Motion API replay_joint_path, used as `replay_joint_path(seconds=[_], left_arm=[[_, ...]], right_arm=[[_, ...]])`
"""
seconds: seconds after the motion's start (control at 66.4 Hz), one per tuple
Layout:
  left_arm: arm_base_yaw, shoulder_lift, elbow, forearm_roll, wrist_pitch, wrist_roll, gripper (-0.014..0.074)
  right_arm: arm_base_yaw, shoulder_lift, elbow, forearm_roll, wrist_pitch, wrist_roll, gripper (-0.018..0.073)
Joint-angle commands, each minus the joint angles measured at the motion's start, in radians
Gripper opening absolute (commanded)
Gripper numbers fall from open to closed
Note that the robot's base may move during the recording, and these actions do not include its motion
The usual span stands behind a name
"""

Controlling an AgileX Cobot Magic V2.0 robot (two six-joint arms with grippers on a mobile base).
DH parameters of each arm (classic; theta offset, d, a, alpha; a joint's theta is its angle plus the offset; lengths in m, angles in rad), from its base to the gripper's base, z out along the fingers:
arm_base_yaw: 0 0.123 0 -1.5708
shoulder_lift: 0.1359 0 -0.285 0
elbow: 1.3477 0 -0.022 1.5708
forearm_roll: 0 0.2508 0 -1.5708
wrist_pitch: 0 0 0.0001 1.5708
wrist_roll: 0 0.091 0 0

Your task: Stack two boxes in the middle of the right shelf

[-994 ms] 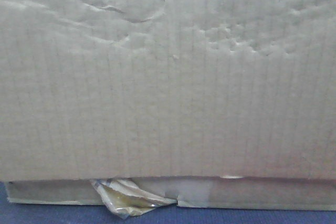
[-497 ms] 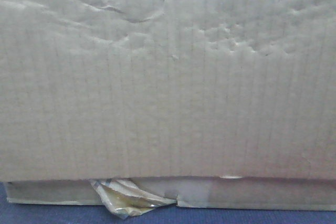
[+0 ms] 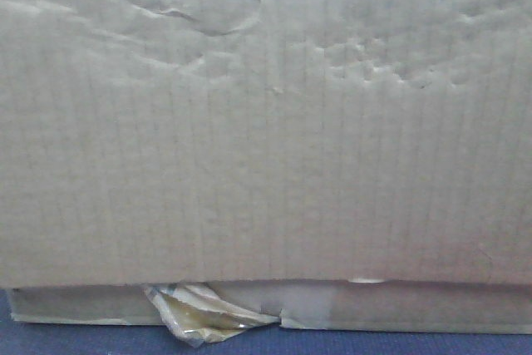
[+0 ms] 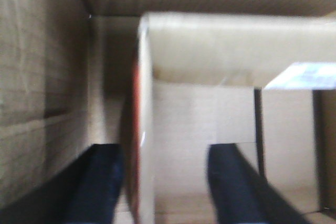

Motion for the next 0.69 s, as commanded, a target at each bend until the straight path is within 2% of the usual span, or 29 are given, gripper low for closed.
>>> replay_joint_path(seconds=[0.0, 0.06, 0.181, 0.301, 0.392, 0.512, 0.678], left_arm=[[-0.006, -0.01, -0.053, -0.007, 0.03, 0.028, 0.0361], [-0.006, -0.01, -0.104, -0.007, 0.067, 0.044, 0.0373], [-0.006, -0.01, -0.229, -0.007, 0.067, 0.082, 0.0371], [-0.004, -0.02, -0.32, 0.03, 0.067, 0.111, 0.0371], [0.009, -0.039, -0.324, 0.06, 0.067, 0.126, 0.0371], [0.053, -0.072, -0.298, 0.062, 0.067, 0.15, 0.0371], [0.107, -0.124, -0.193, 0.062, 0.067, 0.15, 0.0371]], right_arm=[[-0.003, -0.004, 0.002, -0.007, -0.022, 0.002, -0.0162], [-0.003, -0.004, 0.002, -0.007, -0.022, 0.002, -0.0162], [-0.003, -0.004, 0.002, -0.007, -0.022, 0.002, -0.0162], [-0.003, -0.004, 0.002, -0.007, -0.022, 0.002, -0.0162], [-0.003, -0.004, 0.002, -0.007, -0.022, 0.002, -0.0162], [-0.003, -0.004, 0.002, -0.007, -0.022, 0.002, -0.0162], [-0.003, -0.004, 0.002, -0.007, -0.022, 0.002, -0.0162]])
